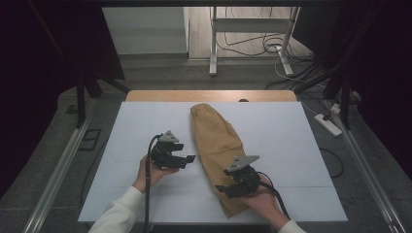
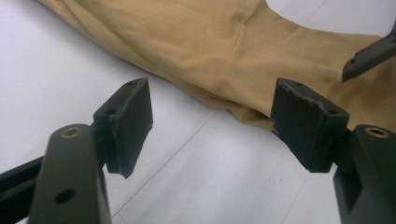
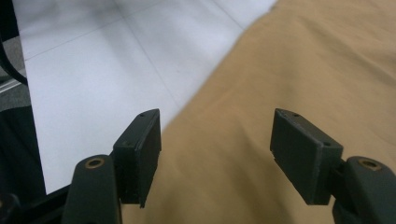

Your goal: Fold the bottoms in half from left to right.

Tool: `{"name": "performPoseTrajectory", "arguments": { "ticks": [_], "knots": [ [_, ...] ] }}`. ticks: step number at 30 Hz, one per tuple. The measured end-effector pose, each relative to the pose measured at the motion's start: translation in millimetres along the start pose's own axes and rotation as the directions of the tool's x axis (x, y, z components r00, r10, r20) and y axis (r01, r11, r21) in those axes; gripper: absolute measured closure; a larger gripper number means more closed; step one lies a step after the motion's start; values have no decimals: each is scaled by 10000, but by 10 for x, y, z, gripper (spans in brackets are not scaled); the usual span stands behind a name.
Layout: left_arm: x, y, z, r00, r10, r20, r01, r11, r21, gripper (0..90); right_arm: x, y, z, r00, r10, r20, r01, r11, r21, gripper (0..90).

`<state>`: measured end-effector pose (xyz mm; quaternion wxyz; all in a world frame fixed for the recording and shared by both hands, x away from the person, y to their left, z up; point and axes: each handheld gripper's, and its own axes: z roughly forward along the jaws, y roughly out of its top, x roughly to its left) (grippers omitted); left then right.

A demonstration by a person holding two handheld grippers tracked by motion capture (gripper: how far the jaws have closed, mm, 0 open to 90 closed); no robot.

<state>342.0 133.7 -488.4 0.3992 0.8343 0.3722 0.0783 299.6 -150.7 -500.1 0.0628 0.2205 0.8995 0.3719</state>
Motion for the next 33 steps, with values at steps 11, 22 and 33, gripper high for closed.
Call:
{"name": "performPoseTrajectory", "arguments": {
  "ticks": [11, 22, 33],
  "knots": [
    [23, -32, -7, 9999, -127, -23, 127, 9999, 3, 288, 202, 104, 286, 9934, -1119, 247, 1094, 9903, 861, 331],
    [42, -42, -20, 9998, -154, -82, 154, 9999, 8, 282, 201, 59, 359, 9859, -1466, 806, 1325, 9784, 1587, 331],
    [43, -54, -50, 9997, -124, -204, 124, 9999, -27, 277, 125, 47, 311, 9933, -772, 864, 611, 9826, 1753, 488]
  ]
}}
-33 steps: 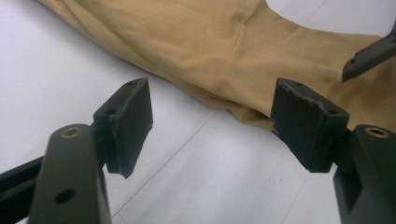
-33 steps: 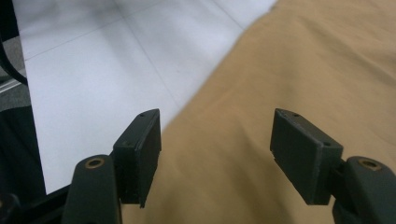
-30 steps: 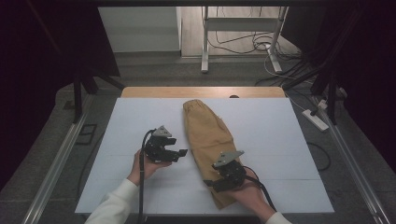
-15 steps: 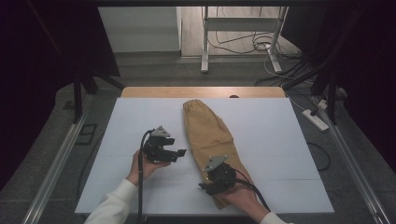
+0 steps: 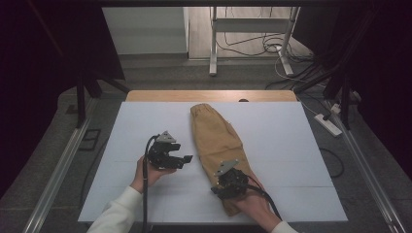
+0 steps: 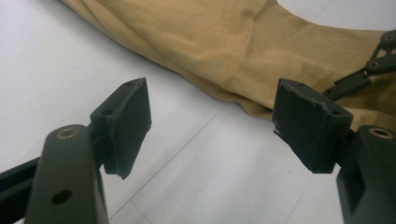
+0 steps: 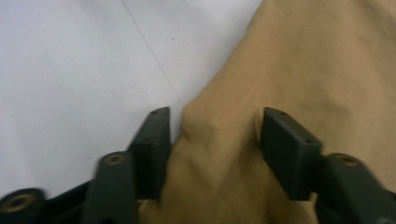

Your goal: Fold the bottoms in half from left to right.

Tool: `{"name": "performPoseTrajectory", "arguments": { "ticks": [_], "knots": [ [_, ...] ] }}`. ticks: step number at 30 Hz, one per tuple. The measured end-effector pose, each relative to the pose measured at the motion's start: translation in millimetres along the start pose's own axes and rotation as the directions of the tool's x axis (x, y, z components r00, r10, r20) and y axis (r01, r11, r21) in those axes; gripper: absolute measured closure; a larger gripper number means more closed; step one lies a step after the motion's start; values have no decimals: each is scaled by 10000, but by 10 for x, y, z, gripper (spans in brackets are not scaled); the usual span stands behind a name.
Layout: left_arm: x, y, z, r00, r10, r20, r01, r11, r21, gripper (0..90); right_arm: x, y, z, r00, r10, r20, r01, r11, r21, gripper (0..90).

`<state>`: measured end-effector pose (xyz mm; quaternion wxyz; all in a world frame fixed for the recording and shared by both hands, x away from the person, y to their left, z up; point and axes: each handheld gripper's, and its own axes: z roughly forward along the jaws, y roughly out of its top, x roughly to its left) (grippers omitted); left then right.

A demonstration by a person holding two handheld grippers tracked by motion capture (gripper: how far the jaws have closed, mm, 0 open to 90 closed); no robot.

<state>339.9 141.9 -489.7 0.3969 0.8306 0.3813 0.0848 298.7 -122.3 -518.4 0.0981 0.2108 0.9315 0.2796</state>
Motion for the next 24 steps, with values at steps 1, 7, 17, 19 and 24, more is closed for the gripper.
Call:
{"name": "performPoseTrajectory", "arguments": {
  "ticks": [1, 7, 17, 19, 24],
  "knots": [
    [2, -2, -3, 10000, -7, -7, 7, 10000, -18, 277, -6, -1, -5, 10000, 53, 32, -53, 10000, 11, 517],
    [10, -7, -27, 10000, -13, -42, 12, 9998, -199, 279, -50, -22, -46, 9994, 83, 323, -89, 9998, 181, 761],
    [5, -4, -25, 10000, 49, -18, -50, 9998, -178, 273, -74, -30, -80, 9993, 157, 345, -165, 9996, 233, 856],
    [10, -5, -29, 10000, 38, -31, -39, 9998, -220, 273, -83, -31, -96, 9993, 318, 171, -320, 9994, 140, 857],
    [18, -4, -35, 10000, 19, -51, -20, 9997, -229, 274, -93, -33, -124, 9988, 478, -75, -479, 9988, -55, 858]
  ]
}}
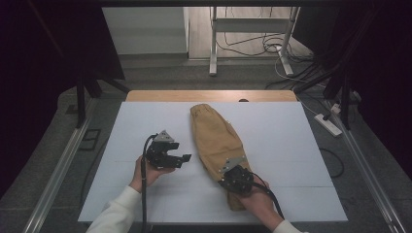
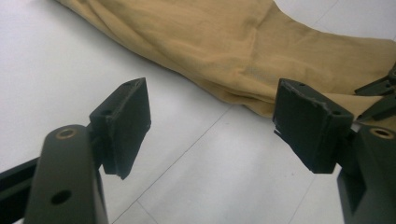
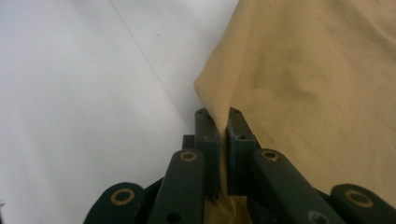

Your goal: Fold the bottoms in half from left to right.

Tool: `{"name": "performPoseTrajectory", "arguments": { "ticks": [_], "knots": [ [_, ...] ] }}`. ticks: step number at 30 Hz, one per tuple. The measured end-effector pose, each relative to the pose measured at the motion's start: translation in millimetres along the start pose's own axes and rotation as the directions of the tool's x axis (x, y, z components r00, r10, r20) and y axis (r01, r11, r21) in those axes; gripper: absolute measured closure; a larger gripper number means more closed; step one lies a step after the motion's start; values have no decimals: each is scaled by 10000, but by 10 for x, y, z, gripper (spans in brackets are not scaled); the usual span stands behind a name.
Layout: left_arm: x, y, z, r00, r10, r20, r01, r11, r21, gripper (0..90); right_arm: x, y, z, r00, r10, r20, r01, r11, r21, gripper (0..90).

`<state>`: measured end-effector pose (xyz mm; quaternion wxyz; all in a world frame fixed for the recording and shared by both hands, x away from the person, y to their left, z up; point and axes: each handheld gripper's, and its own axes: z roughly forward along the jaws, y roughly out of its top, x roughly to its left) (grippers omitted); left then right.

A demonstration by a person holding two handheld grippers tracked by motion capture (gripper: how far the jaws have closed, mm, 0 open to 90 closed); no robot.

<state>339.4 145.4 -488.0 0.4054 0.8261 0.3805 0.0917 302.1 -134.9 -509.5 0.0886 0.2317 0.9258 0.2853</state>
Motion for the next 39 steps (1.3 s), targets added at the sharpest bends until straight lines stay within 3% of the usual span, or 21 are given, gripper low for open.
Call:
{"name": "performPoseTrajectory", "arguments": {
  "ticks": [7, 17, 39],
  "knots": [
    [-9, 4, 10, 10000, 72, 43, -73, 9999, 78, 270, 36, 21, -18, 9961, 73, -877, -103, 9994, -338, 857],
    [1, 0, 14, 10000, 51, 43, -52, 10000, 78, 268, 198, 72, 22, 9863, -2, -1649, -67, 9991, -416, 855],
    [23, -12, 17, 10000, 12, 33, -12, 9999, 129, 266, 479, 239, 208, 9711, -426, -2348, 308, 9981, -537, 853]
  ]
}}
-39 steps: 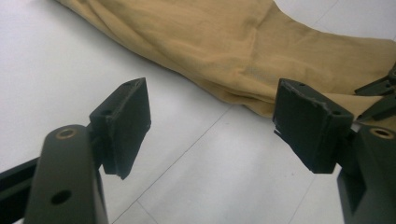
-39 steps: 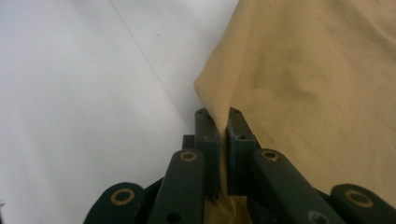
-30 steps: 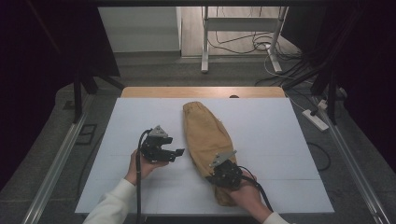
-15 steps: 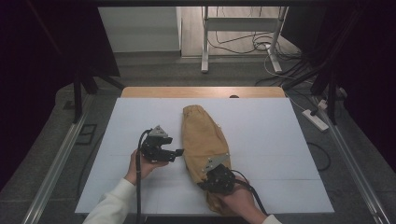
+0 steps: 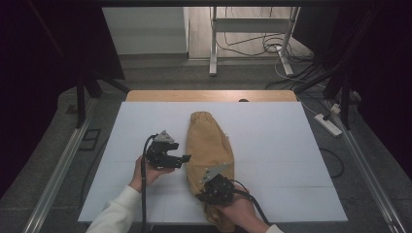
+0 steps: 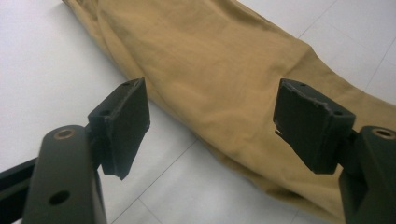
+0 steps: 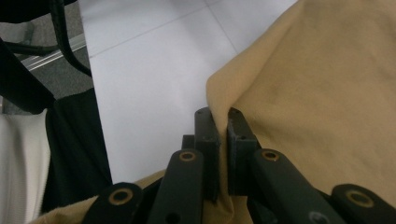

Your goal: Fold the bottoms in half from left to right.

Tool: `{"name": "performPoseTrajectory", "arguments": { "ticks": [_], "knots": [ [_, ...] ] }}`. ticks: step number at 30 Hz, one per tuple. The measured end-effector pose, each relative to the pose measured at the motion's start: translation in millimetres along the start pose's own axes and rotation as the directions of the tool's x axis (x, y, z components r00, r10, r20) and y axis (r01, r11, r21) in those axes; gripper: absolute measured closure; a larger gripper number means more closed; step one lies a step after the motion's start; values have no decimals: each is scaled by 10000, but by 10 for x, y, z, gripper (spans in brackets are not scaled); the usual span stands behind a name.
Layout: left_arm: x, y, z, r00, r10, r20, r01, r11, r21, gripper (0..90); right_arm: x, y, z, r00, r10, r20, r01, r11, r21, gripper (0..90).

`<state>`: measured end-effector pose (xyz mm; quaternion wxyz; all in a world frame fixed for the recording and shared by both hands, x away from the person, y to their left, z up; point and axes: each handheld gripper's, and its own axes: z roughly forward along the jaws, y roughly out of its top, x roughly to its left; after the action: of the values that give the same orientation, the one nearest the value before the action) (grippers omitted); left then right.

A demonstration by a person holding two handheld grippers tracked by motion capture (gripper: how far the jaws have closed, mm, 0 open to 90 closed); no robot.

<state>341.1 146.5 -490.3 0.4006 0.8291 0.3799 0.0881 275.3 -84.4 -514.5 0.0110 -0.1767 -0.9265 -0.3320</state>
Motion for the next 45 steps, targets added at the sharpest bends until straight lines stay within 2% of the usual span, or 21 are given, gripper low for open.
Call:
{"name": "performPoseTrajectory", "arguments": {
  "ticks": [9, 13, 15, 19, 24, 29, 35, 41, 45],
  "knots": [
    [1, -4, 1, 10000, 7, -16, -7, 10000, 21, 266, 50, 30, 51, 9998, -153, -115, 153, 9999, -53, 828],
    [4, -6, -1, 10000, -1, -23, 1, 10000, 5, 266, 53, 33, 1, 9996, -216, -184, 207, 9988, -435, 587],
    [10, -9, -2, 10000, 1, -24, -1, 10000, 33, 266, 54, 49, -66, 9998, -143, -116, 132, 9960, -881, 489],
    [13, -12, 0, 10000, 7, -29, -7, 10000, 28, 266, 3, 69, -235, 9996, 30, 290, 17, 9869, -1611, 403],
    [13, -11, 3, 10000, 26, -53, -26, 10000, 57, 266, -148, 22, -346, 9969, 566, 544, -451, 9801, -1932, 390],
    [12, -12, 8, 10000, 46, -40, -46, 10000, 83, 265, -329, -54, -372, 9915, 910, 935, -730, 9809, -1803, 386],
    [14, -19, 14, 10000, 15, -36, -15, 9999, 103, 265, -500, -122, -395, 9846, 1338, 1124, -1122, 9771, -1806, 384],
    [19, -23, 20, 10000, -3, -32, 4, 9999, 140, 264, -588, -157, -422, 9819, 1446, 1220, -1205, 9751, -1860, 381],
    [26, -26, 27, 10000, -32, -14, 32, 9999, 156, 263, -622, -168, -415, 9810, 1359, 1382, -1105, 9779, -1776, 379]
  ]
}}
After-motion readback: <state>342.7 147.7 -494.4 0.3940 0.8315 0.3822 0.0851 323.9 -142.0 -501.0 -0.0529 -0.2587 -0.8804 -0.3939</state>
